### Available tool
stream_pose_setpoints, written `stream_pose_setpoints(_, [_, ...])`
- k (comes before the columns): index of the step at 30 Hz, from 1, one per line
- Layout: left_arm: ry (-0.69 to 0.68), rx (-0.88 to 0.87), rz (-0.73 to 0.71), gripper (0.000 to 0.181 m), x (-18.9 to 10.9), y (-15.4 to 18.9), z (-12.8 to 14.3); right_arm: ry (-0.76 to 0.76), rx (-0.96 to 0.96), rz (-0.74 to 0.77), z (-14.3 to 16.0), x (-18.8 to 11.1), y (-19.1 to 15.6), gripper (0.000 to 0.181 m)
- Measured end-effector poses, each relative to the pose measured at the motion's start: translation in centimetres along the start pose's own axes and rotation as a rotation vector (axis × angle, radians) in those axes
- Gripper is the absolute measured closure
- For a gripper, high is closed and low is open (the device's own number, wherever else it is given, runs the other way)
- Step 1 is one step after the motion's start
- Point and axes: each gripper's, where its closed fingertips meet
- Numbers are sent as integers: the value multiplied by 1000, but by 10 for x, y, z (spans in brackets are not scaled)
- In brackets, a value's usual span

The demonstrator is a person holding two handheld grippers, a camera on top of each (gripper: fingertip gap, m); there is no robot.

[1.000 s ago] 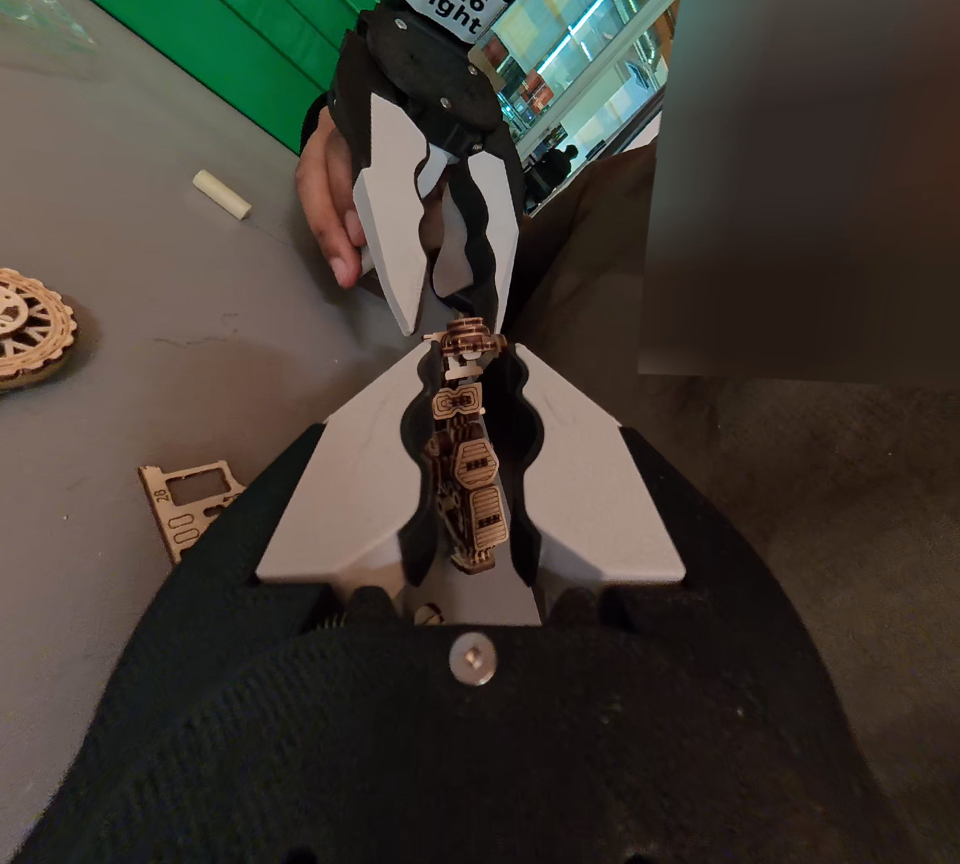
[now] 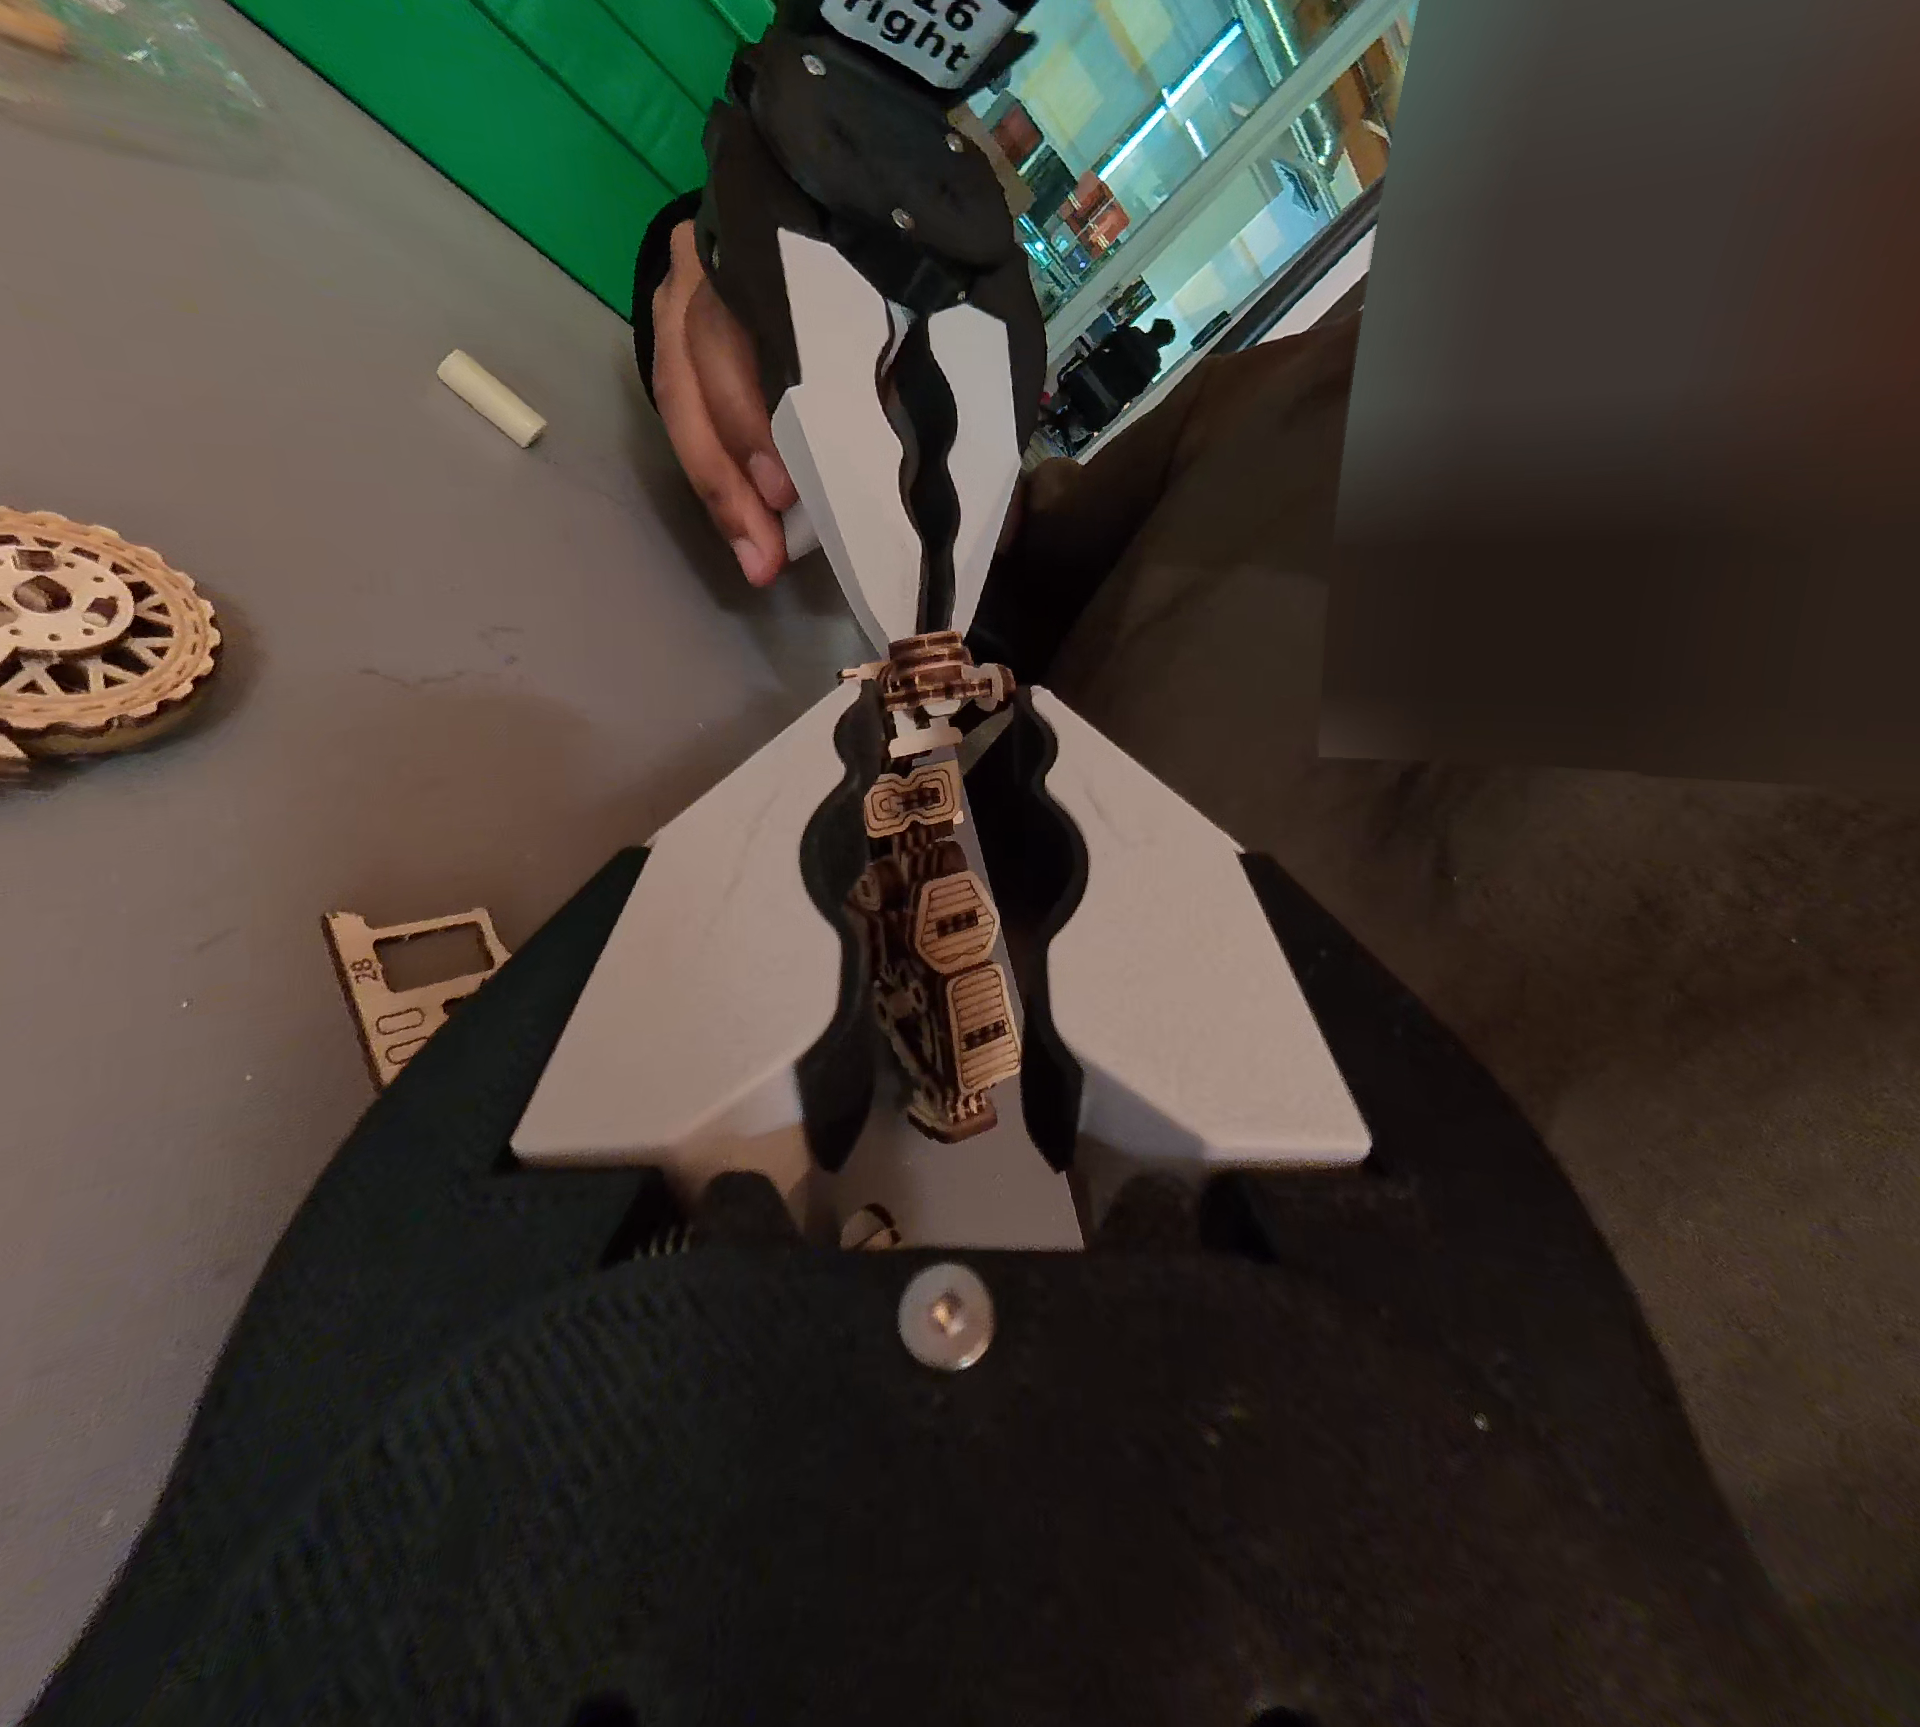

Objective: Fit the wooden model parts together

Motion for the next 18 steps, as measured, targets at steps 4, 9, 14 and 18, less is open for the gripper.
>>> stream_pose_setpoints(4, [-2,7,2,158,0,1,1,22,41,-28,-1,-1,-1,180])
stream_pose_setpoints(9, [-2,9,0,158,0,1,1,23,56,-30,-1,-1,1,180])
stream_pose_setpoints(14, [-1,7,-2,158,0,0,1,25,61,-29,-1,-1,1,180])
stream_pose_setpoints(18, [1,9,-5,158,0,0,0,32,81,-36,-1,-1,2,180])
Point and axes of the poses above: each gripper's, where its closed fingertips meet, x out along the fingers, z out of its underside, y = z × x across the jaws, and after that the axes turned 14 degrees about -z, right-handed
